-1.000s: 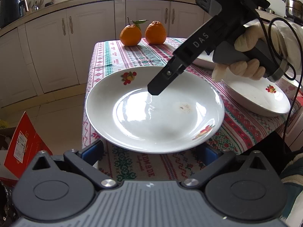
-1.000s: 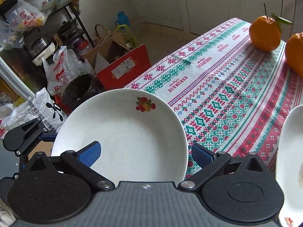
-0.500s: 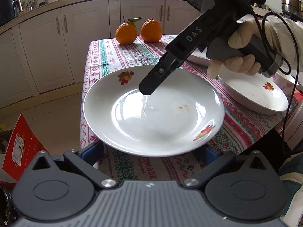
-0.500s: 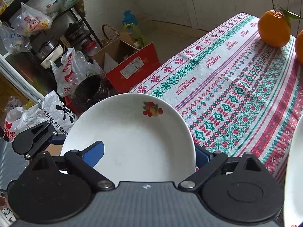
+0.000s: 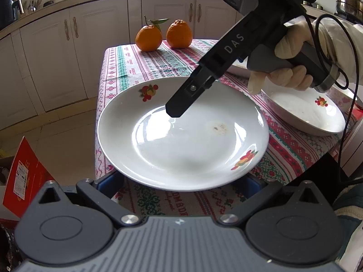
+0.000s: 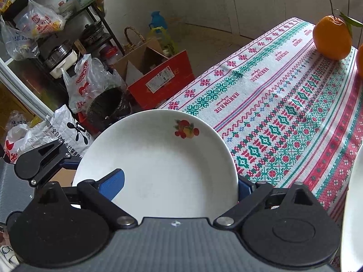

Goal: Organize plates and bowls
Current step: 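Lift the gripped white plate off the tablecloth with the right gripper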

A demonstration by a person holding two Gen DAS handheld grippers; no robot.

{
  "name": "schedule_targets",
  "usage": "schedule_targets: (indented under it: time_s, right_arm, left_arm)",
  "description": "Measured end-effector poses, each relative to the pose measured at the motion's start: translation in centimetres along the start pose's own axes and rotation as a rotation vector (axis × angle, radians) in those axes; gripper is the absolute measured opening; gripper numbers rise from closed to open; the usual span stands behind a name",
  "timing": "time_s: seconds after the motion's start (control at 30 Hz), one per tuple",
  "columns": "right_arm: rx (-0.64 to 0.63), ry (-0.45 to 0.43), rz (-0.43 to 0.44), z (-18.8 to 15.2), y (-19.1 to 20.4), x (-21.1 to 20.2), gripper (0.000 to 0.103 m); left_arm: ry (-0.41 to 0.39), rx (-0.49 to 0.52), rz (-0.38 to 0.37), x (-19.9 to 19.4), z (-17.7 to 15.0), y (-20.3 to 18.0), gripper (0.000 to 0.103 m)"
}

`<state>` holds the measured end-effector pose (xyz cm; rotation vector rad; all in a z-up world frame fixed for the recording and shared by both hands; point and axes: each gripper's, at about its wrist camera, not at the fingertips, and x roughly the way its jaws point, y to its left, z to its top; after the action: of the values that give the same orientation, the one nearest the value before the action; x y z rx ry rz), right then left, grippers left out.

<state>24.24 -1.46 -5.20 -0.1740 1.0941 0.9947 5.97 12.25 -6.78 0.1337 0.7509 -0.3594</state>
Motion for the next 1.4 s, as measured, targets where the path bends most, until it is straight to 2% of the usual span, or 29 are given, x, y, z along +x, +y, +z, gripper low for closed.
schedule_targets:
  time_s: [0.5,1.03,1.4]
  right_arm:
    - [0.012,-0.013,0.001,1.0,-0.7,-0.9,0.099]
    - [0.079,-0.046,-0.065,3.2,-4.5,-1.1,0.100]
    - [0.104,-0.063,-0.086,4.0,-5.9,-0.7,0.100]
  left_arm:
    - [0.009,0.045,-0.013,0.5,1.7,0.6,0.102]
    - [0.016,0.093,-0.062,4.7,5.6,2.6,0.102]
    - [0.024,0.096,-0.062,6.2,6.4,3.0,0.102]
